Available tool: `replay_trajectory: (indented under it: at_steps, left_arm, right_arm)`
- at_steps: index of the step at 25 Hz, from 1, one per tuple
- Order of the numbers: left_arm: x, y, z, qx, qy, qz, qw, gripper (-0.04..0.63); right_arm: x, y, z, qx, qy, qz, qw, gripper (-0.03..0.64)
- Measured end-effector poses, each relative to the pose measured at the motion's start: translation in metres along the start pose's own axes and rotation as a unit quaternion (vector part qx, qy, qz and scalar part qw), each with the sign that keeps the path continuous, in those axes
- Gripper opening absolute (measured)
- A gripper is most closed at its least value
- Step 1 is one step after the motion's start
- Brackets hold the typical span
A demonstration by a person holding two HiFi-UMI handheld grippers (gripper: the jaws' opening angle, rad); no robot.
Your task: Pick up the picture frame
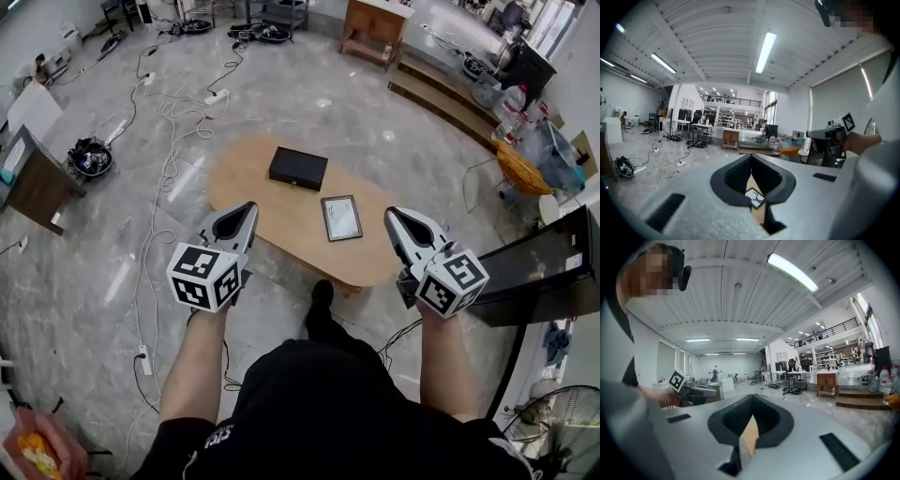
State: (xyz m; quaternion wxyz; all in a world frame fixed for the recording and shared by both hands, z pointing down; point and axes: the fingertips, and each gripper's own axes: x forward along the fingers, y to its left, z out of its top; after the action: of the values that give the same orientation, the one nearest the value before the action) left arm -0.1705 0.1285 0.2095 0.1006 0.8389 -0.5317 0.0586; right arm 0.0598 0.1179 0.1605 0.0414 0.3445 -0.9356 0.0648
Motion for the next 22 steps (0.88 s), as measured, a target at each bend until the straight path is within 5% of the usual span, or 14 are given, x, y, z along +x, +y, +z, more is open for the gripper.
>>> replay_trajectory:
  at_steps: [22]
  left_arm:
    - [0.235, 0.049, 0.019, 0.004, 0.065, 0.003, 0.9978, 0.009]
  right_arm:
    - [0.141, -0.212, -0.038, 0.04, 0.054, 0.035, 0.997, 0.006]
